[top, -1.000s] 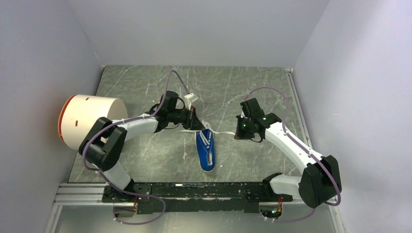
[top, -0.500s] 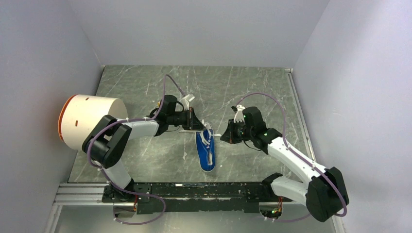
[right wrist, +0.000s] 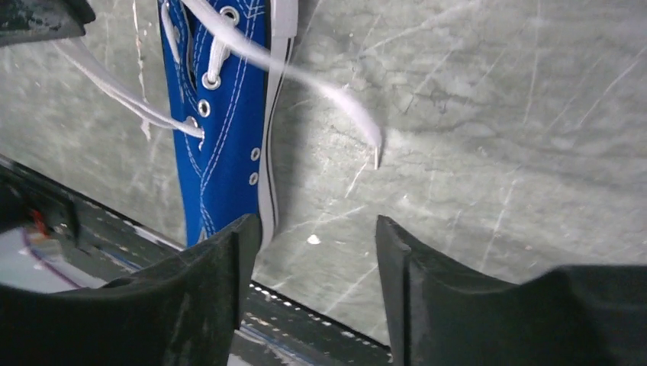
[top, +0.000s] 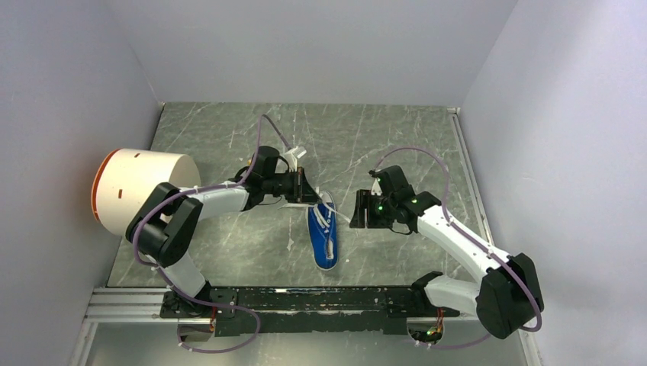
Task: Tie the shoes
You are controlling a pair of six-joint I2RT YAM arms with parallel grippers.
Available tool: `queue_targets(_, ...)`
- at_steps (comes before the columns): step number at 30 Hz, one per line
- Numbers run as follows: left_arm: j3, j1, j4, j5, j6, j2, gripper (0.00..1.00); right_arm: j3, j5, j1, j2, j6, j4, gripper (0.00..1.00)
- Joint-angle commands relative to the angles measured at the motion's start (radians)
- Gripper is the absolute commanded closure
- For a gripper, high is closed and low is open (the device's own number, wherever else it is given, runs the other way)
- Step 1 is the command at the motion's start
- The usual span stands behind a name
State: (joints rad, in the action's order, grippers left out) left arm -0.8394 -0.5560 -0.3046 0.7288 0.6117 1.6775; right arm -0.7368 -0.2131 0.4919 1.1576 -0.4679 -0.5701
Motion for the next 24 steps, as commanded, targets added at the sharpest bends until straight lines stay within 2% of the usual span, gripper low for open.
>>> queue_targets(1, -0.042, 0.005, 0.037, 0.008, -0.052, -0.015, 0.95, -0.023, -0.003, 0.000, -0.027, 0.114, 0.083, 0.32)
queue_targets(4, -0.057, 0.006, 0.053, 0.024, -0.064, -0.003, 0.95, -0.048, 0.009, 0.000, 0.073, 0.251, 0.197, 0.31)
queue_targets(9, -0.076, 0.006, 0.063, 0.036, -0.081, 0.015, 0.95, -0.111, 0.001, 0.010, 0.215, 0.421, 0.199, 0.39)
queue_targets(13, -0.088, 0.007, 0.066, 0.042, -0.094, 0.034, 0.95, -0.053, -0.040, 0.014, 0.238, 0.459, 0.313, 0.39)
queue_targets(16, -0.088, 0.008, 0.044, 0.065, -0.083, 0.056, 0.95, -0.049, -0.046, 0.014, 0.311, 0.459, 0.333, 0.42)
queue_targets(24, -0.119, 0.028, 0.057, 0.099, -0.097, 0.097, 0.95, -0.071, 0.044, 0.024, 0.421, 0.450, 0.375, 0.51)
